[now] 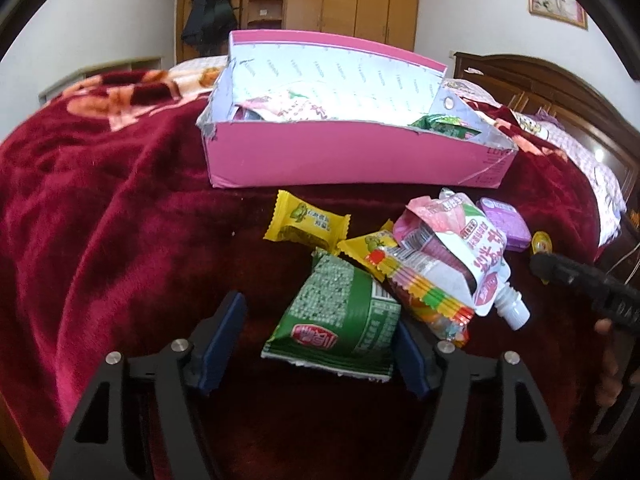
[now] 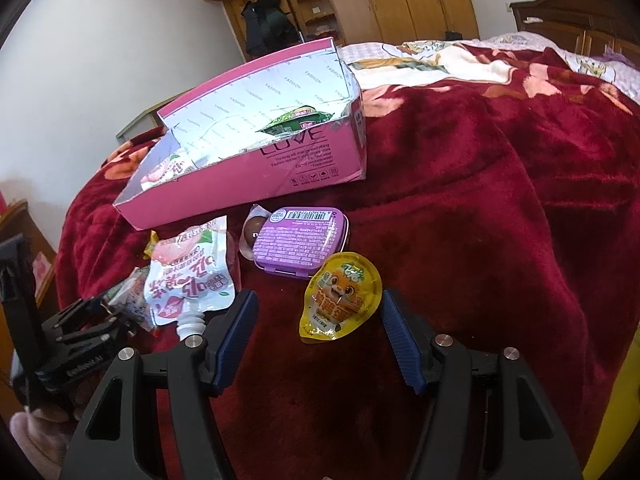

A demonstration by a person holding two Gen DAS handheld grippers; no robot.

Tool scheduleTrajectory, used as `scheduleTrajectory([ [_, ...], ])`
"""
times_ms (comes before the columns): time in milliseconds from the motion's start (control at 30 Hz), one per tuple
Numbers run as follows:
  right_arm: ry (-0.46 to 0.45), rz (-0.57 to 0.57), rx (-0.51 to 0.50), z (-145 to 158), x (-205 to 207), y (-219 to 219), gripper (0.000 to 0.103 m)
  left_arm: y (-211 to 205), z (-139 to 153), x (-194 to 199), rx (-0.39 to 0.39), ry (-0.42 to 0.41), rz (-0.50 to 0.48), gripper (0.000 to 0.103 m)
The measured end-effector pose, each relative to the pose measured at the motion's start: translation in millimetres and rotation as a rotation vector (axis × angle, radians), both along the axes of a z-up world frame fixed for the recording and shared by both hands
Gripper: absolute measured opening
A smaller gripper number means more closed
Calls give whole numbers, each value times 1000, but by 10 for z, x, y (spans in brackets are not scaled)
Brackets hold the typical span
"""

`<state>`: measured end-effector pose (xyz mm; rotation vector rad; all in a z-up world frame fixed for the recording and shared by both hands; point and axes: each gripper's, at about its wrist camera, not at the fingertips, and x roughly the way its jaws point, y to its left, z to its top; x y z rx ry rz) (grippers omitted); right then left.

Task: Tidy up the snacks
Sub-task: 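Grasp the green snack bag with the left tool while the right tool grasps the yellow jelly cup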

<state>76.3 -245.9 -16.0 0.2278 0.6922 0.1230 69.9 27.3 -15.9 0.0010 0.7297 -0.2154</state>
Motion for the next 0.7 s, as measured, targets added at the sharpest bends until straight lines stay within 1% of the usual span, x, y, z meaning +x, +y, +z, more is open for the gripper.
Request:
scheduleTrajectory([
  [100, -15, -7, -24, -49, -6, 29, 65, 0, 4, -12, 1, -2, 4, 74],
  [167, -23, -11, -34, -57, -17, 43, 65, -9, 19, -33, 4, -9, 8, 72],
  [233, -31, -14, -28, -59, -27, 36, 65, -7, 43, -61, -2, -16, 10, 65],
  [300, -38, -14, -18, -58, -35, 28, 65, 1, 61, -72, -14, -18, 8, 61],
  [467, -53, -32, 8, -39, -72, 21, 65, -27, 63, -18, -12, -17, 0, 61],
  [600, -54, -37, 21, -38, -70, 7, 65, -45, 39, 50, -26, -11, -2, 61],
  [700, -58, -40, 28, -35, -80, 9, 65, -63, 31, 34, -15, -18, -2, 59],
])
